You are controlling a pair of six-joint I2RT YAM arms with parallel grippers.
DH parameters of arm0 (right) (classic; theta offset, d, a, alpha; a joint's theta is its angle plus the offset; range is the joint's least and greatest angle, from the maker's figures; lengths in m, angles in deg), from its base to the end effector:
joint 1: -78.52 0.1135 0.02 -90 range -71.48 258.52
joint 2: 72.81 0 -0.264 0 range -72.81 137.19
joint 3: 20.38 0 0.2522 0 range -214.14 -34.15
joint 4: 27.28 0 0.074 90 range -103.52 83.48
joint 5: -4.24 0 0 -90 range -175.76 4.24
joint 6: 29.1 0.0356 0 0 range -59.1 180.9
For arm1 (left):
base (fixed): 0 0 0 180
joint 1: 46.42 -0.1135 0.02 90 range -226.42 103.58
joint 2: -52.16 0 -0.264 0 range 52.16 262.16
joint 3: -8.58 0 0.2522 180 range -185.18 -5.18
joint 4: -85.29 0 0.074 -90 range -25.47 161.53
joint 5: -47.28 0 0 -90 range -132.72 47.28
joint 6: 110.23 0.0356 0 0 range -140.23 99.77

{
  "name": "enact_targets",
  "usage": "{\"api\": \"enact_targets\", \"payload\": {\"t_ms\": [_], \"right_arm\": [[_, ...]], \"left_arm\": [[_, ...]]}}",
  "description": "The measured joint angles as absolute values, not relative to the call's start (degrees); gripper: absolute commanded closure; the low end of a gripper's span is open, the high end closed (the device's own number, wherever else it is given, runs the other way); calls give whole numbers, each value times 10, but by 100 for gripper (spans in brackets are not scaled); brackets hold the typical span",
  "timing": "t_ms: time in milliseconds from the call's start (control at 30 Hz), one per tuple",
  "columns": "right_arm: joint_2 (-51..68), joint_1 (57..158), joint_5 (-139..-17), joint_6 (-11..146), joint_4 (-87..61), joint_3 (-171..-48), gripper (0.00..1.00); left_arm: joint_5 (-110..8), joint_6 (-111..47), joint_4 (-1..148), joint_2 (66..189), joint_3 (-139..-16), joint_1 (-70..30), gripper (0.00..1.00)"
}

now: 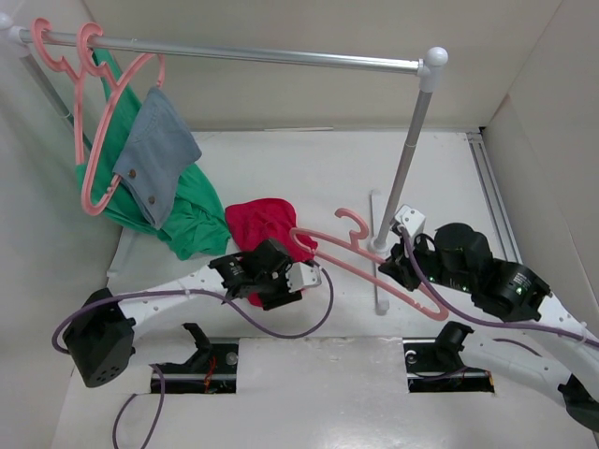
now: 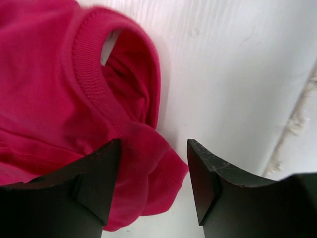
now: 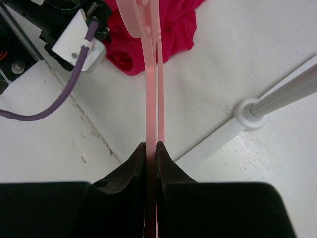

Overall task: Place the t-shirt on the hanger
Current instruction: Place tshirt on hanger

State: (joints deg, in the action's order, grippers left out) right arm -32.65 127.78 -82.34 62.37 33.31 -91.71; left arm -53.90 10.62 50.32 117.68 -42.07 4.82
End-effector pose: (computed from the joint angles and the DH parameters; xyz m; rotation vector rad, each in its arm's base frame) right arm 0.0829 0.0995 0.3605 -0.9007 1.9409 0.5930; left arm 0.1352 -0.1795 0.2058 1.6795 1.7951 -0.3956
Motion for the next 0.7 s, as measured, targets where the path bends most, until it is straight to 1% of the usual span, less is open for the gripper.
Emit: {"api": "enact_targets", "payload": {"t_ms": [133, 200, 267, 300, 367, 400, 567, 700], "right_arm": [[-327, 1278, -823, 630, 341, -913, 100], [-328, 1278, -823, 633, 341, -913, 100], [-331, 1278, -823, 635, 341, -913, 100], [-331, 1278, -823, 635, 341, -913, 100], [-332, 1278, -823, 636, 341, -913, 100], [-333, 1278, -823, 636, 341, -913, 100], [-330, 1278, -810, 630, 344, -913, 100], [-319, 1278, -790, 612, 365, -924, 100]], "left_arm": [[-490, 91, 544, 1197, -390, 59, 47], [-468, 87, 562, 1197, -379, 60, 60], [-451, 85, 572, 1197, -370, 60, 69], [-442, 85, 578, 1197, -366, 60, 82], [-431, 86, 585, 1196, -358, 60, 97], [-427, 87, 585, 1195, -356, 60, 100], [-412, 83, 555, 1180, -373, 59, 100], [-462, 81, 499, 1168, -441, 19, 99]]}}
